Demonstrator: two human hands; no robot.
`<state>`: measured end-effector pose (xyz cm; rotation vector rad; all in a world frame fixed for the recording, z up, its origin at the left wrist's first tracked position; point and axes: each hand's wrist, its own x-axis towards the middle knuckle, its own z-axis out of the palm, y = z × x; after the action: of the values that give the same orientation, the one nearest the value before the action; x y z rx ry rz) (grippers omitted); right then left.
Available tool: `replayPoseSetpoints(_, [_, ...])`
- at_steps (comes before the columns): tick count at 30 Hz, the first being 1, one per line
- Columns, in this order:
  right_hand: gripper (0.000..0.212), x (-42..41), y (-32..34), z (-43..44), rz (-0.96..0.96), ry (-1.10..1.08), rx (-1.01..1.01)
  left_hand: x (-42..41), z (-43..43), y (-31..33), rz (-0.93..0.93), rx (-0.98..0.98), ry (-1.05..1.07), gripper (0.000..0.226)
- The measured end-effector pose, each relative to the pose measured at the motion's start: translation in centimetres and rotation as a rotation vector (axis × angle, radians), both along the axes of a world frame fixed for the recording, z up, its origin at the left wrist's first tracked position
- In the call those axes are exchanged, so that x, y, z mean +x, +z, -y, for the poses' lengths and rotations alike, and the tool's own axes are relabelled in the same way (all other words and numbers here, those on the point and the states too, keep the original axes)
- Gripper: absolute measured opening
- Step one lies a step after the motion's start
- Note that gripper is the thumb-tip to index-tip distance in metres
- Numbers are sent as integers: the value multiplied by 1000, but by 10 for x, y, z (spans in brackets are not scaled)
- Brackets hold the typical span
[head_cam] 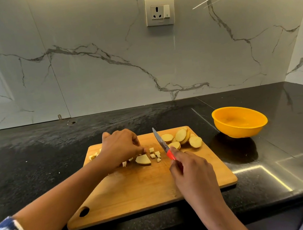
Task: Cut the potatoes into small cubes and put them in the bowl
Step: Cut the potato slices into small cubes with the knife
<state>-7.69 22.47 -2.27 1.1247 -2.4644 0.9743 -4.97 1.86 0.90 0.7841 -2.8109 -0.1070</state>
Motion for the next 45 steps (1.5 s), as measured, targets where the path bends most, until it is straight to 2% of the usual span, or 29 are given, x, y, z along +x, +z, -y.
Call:
replayPoseSetpoints(4, [46, -1, 0, 0, 8, 9, -14, -3, 4, 4, 12, 64, 3, 22])
replayPoseSetpoints(16, [45, 0, -1, -3, 11, 7, -36, 6, 8, -1, 28, 2, -92, 14])
replayPoseSetpoints(29, [46, 0, -2, -2, 31, -3, -19, -9, 18, 6, 40, 61, -168, 16])
replayPoseSetpoints(36, [45, 1, -2, -2, 23, -7, -23, -4, 22, 6, 40, 156, -187, 18])
replayPoseSetpoints(45, [44, 1, 1, -4, 56, -2, -19, -2, 17, 7, 40, 67, -204, 22])
